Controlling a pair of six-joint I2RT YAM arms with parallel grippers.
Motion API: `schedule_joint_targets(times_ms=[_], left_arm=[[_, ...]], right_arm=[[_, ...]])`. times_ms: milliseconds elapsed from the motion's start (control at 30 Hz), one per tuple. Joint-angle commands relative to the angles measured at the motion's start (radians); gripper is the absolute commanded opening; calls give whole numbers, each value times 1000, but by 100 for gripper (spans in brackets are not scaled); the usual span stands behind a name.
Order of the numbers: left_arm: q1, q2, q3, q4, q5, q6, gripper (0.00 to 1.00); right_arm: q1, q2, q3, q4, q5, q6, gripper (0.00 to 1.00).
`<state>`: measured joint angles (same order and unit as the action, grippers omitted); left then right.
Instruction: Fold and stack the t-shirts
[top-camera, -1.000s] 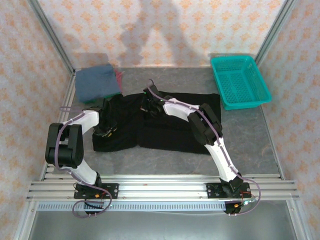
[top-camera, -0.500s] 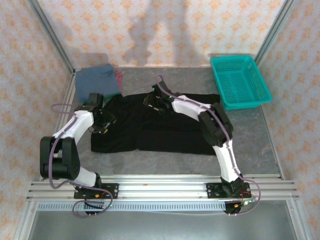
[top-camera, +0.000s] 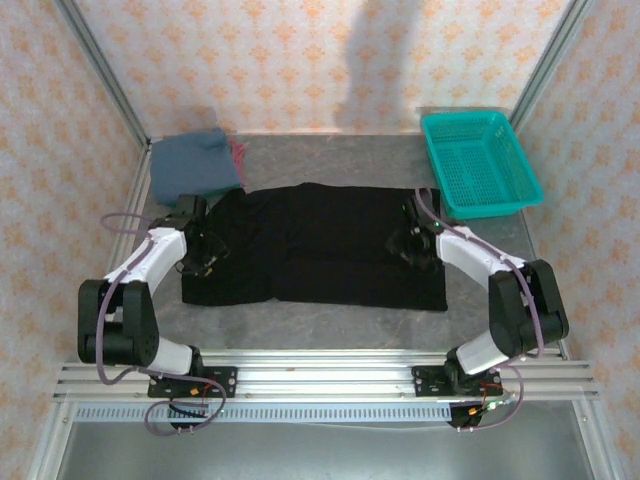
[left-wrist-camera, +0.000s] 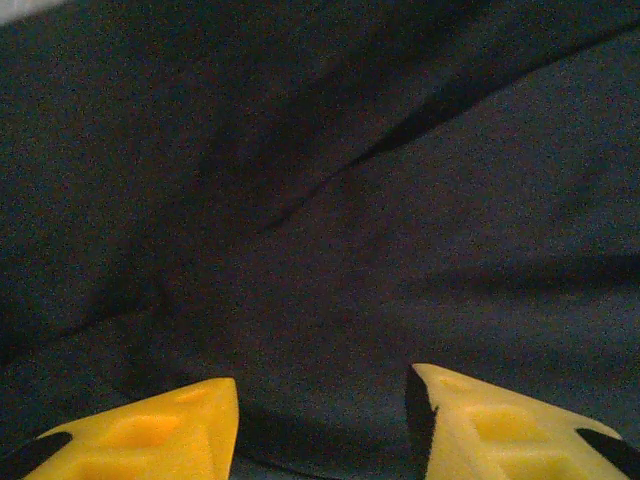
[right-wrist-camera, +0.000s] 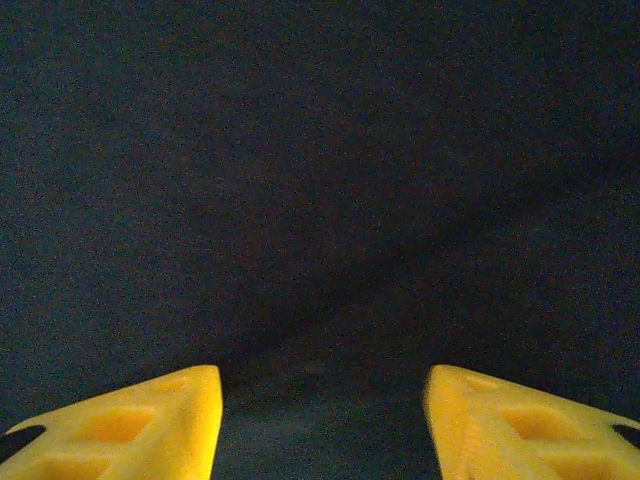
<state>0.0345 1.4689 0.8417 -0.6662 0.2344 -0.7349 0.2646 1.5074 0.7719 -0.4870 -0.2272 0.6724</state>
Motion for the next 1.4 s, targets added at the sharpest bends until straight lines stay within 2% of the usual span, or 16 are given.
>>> schedule_joint_targets(times_ms=[0,200,300,633,733,867,1000,1067,1200,1367], left_arm=[[-7,31,-26,31,-46,4,44],[-15,0,-120,-19,-81,-25,43],[-24,-58,-174,-66,-102,-41,44],[-84,-437,-394,-192,-79,-218,49],[-97,-510,-381,-221,-76,-246,54],[-99,-548,-205,-277,-107,-206,61],[-101,-453,100,-326,-186,-41,74],[-99,-351,231,-290,-170,78,79],[-93,-32,511,-326,-92,321,78],[-85,335,729,-367,-18,502,66]], right_arm=[[-23,24,3,4,31,-8,56],[-50,51,22,-197,201,-25,54],[-64,41,25,-288,247,-41,55],[-64,-127,-108,-332,232,22,58],[-64,-160,-111,-327,226,27,60],[-64,-233,-28,-335,192,-16,69],[-64,-351,121,-327,105,-171,92],[-64,-384,194,-306,90,-247,99],[-65,-258,410,-387,71,-384,99],[-73,-47,579,-434,50,-430,100]])
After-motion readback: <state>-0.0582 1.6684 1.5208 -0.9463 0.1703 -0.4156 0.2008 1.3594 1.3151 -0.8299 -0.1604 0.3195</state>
